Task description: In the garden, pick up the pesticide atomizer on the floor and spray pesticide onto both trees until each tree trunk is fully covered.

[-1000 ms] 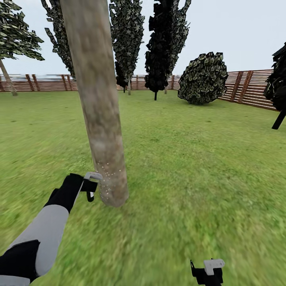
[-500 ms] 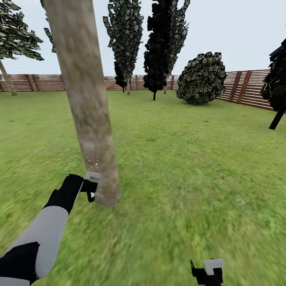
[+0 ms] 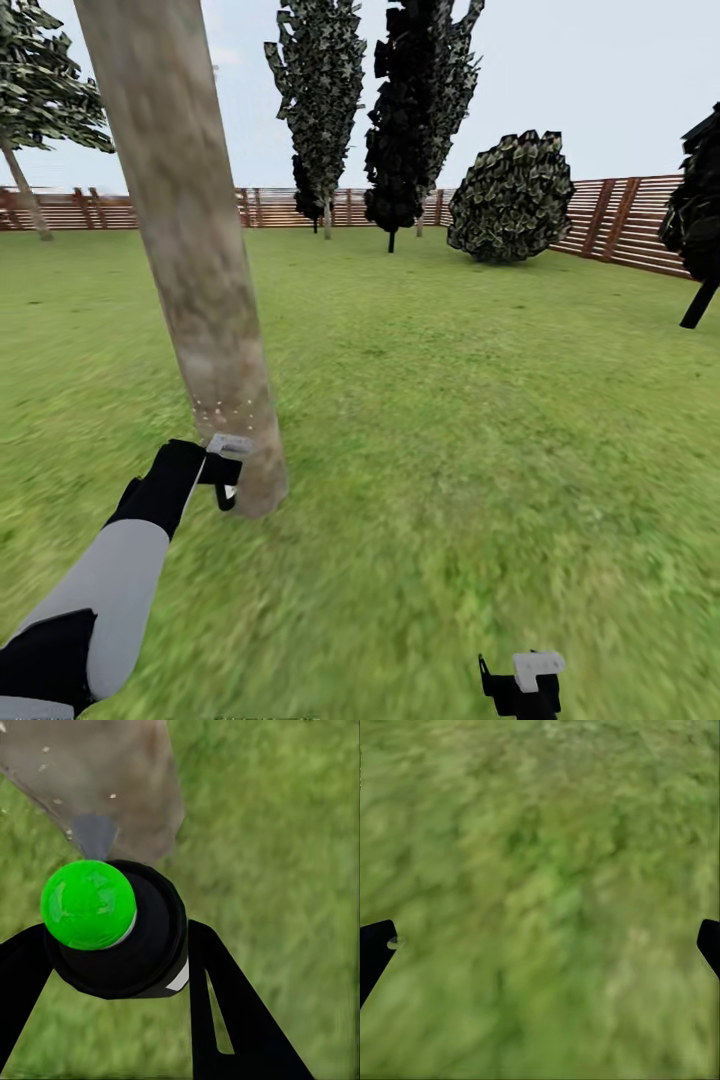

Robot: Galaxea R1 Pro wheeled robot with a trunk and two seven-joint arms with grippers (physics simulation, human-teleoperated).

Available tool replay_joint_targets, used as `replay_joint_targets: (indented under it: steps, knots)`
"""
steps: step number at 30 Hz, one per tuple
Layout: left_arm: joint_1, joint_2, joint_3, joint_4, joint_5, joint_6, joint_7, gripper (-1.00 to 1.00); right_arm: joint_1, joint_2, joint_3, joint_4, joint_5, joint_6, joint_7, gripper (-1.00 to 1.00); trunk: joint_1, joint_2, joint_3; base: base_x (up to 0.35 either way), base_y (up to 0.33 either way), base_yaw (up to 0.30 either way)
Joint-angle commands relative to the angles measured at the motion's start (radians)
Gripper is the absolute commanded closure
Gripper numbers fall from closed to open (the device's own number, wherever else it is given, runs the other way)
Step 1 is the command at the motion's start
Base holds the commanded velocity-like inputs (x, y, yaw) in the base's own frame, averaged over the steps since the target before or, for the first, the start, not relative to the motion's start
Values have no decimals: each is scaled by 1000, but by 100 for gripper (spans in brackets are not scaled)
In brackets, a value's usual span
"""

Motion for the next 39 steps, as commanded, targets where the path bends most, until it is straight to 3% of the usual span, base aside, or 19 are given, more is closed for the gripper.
replay_joint_targets:
  steps: [1, 3, 5, 7, 15, 21, 25, 28, 30, 35, 39]
  knots:
    - [0, 2, 12, 0, 2, 0, 0, 100, 0, 0, 0, 0, 0, 0, 0, -100, 0, 0, 0, 0, -272, 245]
    - [1, 13, 49, 1, 1, 0, 2, 100, 0, 0, 0, 0, 0, 0, 0, -100, 0, 0, 0, 0, -272, 267]
    - [2, 26, 59, 1, -1, 0, 3, 100, 0, 1, 0, 0, 0, 0, 0, -100, 0, 0, 0, 0, -272, 274]
    - [3, 38, 60, 3, -2, 0, 3, 100, 0, 1, 0, 0, 0, 0, 0, -100, 0, 0, 0, 0, -272, 276]
    - [2, 20, 60, 10, 2, -1, 4, 100, 0, 1, 0, 0, 0, 0, 0, -100, 0, 0, 0, 0, -272, 168]
    - [4, 43, 57, 12, -4, -1, 4, 100, 0, 1, 0, 0, 0, 0, 0, -100, 0, 0, 0, 0, -272, 4]
    - [3, 22, 54, 14, -2, -1, 5, 100, 0, 1, 0, 0, 0, 0, 0, -100, 0, 0, 0, 6, -272, 18]
    - [-6, -22, 56, 13, -7, -1, 6, 100, 0, 1, 0, 0, 0, 0, 0, -100, 0, 0, 0, 66, -272, 210]
    - [-6, -23, 53, 13, -8, 0, 7, 100, 0, 1, 0, 0, 0, 0, 0, -100, 0, 0, 0, 86, -272, 272]
    - [1, -5, 57, 5, -8, 1, 8, 100, 0, 2, 0, 0, 0, 0, 0, -100, 0, 0, 0, 89, -272, 260]
    - [4, 33, 60, 4, -8, 0, 16, 100, 0, 1, 0, 1, 0, 0, 0, -100, 0, 0, 0, 89, -272, 46]
